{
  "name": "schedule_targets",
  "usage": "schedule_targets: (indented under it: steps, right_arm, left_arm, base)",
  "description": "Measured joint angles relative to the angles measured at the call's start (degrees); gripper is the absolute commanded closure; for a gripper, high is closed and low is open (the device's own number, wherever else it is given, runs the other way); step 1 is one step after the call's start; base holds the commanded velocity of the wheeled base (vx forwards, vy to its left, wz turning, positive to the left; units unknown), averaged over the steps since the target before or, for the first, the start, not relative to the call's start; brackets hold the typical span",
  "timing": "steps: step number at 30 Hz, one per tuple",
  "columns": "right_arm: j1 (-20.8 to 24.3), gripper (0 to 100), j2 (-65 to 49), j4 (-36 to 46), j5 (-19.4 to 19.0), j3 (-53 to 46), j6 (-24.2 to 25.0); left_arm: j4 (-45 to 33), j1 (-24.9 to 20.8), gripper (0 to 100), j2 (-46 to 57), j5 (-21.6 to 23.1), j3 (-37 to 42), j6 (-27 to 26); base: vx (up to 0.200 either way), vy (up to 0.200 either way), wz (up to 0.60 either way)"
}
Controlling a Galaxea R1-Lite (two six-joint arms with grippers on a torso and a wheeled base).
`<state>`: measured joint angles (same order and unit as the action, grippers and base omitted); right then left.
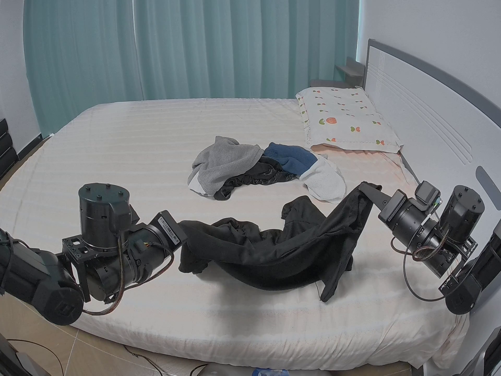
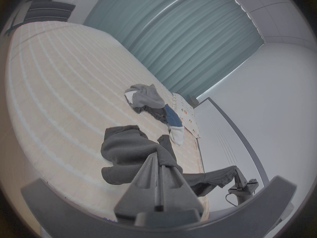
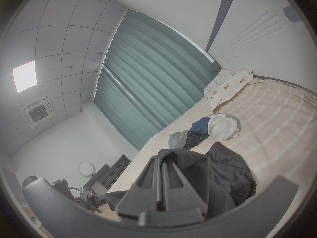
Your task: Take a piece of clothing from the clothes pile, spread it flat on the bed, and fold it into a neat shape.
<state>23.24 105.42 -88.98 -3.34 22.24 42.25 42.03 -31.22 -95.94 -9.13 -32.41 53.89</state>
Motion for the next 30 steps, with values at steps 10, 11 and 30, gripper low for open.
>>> schedule_targets:
  steps: [10, 11, 30]
  right_arm:
    - [1.2, 100, 1.8, 0.0, 0.5, -0.5, -0.2]
    - [1.4, 100, 2.0, 0.0, 0.9, -0.4, -0.3]
    - [3.2, 100, 2.9, 0.0, 2.3, -0.1, -0.4]
  left_arm:
    - [2.8, -0.3, 100, -0.9, 1.2, 1.6, 0.6]
    - [3.2, -0.2, 100, -1.0, 1.5, 1.6, 0.7]
    - [3.6, 0.4, 100, -2.0, 1.9, 0.9, 2.5]
  base:
    - [-0.060, 0.000, 0.00]
    - [0.000, 0.000, 0.00]
    - [0.000, 0.095, 0.00]
